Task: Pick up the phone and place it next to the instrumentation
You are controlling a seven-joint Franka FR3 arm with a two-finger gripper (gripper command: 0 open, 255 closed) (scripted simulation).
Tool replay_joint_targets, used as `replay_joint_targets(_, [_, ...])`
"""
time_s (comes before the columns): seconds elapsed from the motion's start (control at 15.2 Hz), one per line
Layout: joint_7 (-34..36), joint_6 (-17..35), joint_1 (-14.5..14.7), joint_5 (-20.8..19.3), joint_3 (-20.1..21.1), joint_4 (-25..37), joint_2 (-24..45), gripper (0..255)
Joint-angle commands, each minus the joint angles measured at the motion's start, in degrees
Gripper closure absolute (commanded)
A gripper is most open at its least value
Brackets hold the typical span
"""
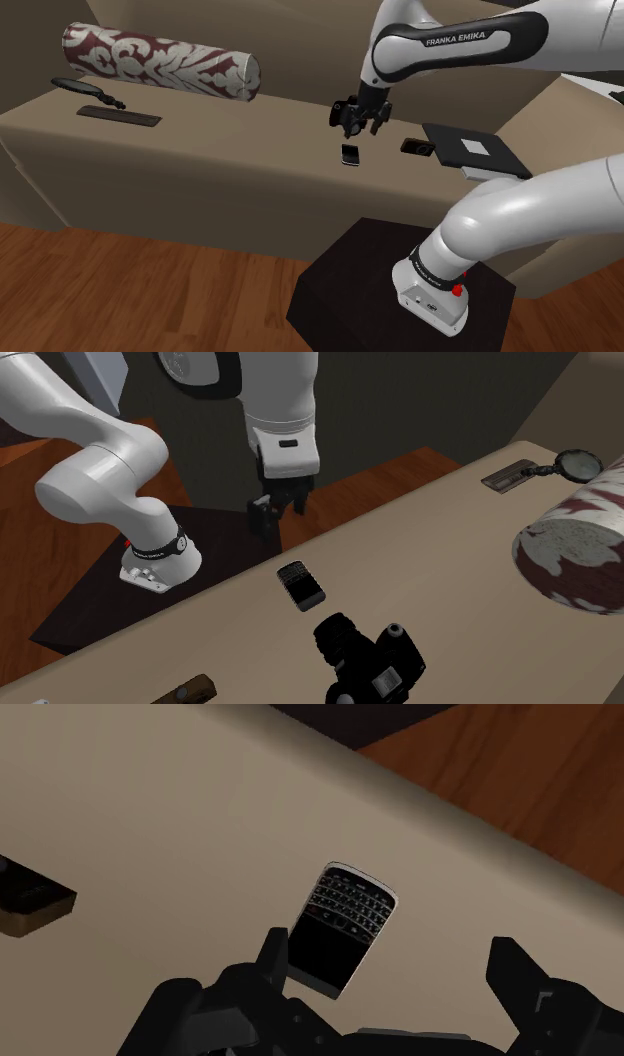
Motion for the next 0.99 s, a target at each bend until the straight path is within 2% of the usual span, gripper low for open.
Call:
replay_joint_targets(0.0, [2.6, 4.8, -1.4, 0.6, -0.8, -0.8, 3.2, 0])
replay_joint_targets(0.33, [7.9, 15.7, -4.5, 2.8, -3.2, -1.8, 11.5, 0])
replay_joint_targets(0.92, [7.9, 23.5, -4.5, 3.5, -3.5, -4.4, 16.5, 0])
